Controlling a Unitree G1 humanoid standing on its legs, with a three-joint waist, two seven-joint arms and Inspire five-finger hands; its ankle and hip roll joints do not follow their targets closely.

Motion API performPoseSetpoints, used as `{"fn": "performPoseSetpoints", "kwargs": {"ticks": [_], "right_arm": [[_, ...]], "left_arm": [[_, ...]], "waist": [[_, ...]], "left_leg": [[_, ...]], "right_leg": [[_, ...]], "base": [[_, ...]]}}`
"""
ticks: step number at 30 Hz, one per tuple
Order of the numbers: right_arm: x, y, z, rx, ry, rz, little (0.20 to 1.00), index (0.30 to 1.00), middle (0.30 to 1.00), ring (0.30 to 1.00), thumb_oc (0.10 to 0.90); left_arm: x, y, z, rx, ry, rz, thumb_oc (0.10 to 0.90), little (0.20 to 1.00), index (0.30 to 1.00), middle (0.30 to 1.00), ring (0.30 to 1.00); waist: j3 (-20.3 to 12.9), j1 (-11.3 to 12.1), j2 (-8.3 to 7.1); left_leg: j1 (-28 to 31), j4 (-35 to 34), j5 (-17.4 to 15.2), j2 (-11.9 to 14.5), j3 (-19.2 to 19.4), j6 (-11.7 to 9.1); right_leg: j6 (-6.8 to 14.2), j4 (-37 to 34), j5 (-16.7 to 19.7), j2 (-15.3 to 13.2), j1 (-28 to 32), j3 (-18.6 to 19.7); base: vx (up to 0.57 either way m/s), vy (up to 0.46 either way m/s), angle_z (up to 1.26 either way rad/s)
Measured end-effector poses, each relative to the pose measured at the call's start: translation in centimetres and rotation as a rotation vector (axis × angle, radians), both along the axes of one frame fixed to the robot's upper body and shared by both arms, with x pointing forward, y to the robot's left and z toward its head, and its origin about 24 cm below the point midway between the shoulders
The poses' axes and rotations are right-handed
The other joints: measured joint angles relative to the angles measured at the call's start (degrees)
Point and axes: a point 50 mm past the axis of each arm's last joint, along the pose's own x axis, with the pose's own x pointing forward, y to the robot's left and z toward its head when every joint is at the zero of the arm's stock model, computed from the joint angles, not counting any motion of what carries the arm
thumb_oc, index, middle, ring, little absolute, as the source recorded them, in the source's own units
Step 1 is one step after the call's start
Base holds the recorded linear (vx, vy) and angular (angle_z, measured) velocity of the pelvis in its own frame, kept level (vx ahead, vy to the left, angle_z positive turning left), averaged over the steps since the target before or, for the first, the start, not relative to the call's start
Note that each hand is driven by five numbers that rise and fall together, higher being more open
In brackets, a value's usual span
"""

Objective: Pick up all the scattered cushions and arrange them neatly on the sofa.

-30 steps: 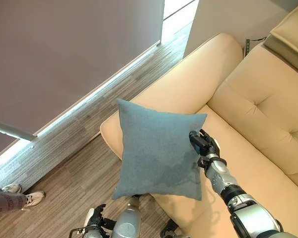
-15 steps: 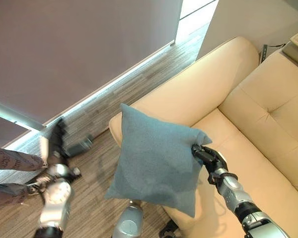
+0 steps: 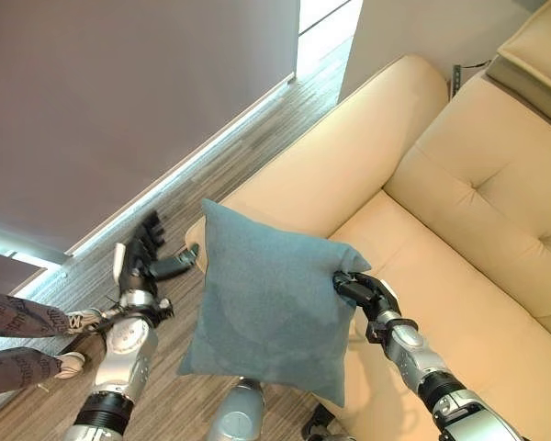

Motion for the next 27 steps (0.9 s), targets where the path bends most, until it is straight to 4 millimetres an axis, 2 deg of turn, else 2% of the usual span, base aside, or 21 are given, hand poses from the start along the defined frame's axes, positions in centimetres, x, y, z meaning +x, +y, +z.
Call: {"fn": "performPoseSetpoints", "kwargs": {"ticks": [5,10,13,16,20,27], "right_arm": [[0.1,0.2,0.0,0.0,0.002,0.013,0.3,0.3,0.3,0.3,0.4],[-0.3,0.7,-0.6,0.017,0.033,0.034,0.3,0.3,0.3,0.3,0.4],[-0.7,0.8,-1.1,0.016,0.061,0.04,0.3,0.3,0.3,0.3,0.4],[-1.4,1.1,-1.7,0.001,0.088,0.068,0.3,0.3,0.3,0.3,0.4],[-2.2,1.3,-2.5,0.001,0.12,0.079,0.3,0.3,0.3,0.3,0.4],[-2.2,1.4,-2.6,0.001,0.128,0.084,0.3,0.3,0.3,0.3,0.4]], "left_arm": [[-0.2,-0.5,-0.5,0.009,0.037,-0.098,0.8,0.9,0.9,0.9,0.9],[0.9,-2.6,-1.8,-0.07,0.084,-0.12,0.8,0.9,0.9,0.9,0.9],[1.4,-3.8,-2.0,-0.128,0.08,-0.102,0.8,0.9,0.9,0.9,0.9],[1.4,-4.2,-2.3,-0.26,0.07,-0.049,0.8,0.9,0.9,0.9,0.9],[1.5,-4.2,-2.4,-0.3,0.071,-0.036,0.8,0.9,0.9,0.9,0.9],[1.5,-4.3,-2.7,-0.407,0.076,-0.015,0.8,0.9,0.9,0.9,0.9]], "waist": [[-0.31,-1.2,1.55],[-0.98,-2.66,2.69],[-1.07,-2.98,2.82],[-1.11,-4.01,2.86],[-1.12,-4.6,2.87],[-1.17,-5.13,2.83]], "left_leg": [[-0.01,-0.03,0.01,0.1,0.26,0.01],[0.05,-0.02,0.03,0.2,0.49,0.04],[0.06,-0.02,0.04,0.26,0.44,0.04],[0.07,-0.02,0.05,0.19,0.31,0.05],[0.11,-0.01,0.09,0.23,0.5,0.1],[0.27,-0.02,0.17,0.18,0.7,0.21]], "right_leg": [[-0.05,0.0,0.22,0.04,-0.15,0.28],[-0.12,0.0,0.34,0.11,-0.2,0.6],[-0.12,0.01,0.35,0.18,-0.16,0.53],[-0.12,0.02,0.35,0.15,-0.08,0.34],[-0.11,0.02,0.41,0.13,-0.13,0.58],[-0.08,0.02,0.61,0.07,-0.1,1.12]], "base": [[-0.01,0.023,-0.03],[-0.01,0.01,-0.02],[0.0,0.0,0.01],[0.0,0.011,0.02],[0.0,0.006,-0.02],[0.0,0.004,-0.01]]}}
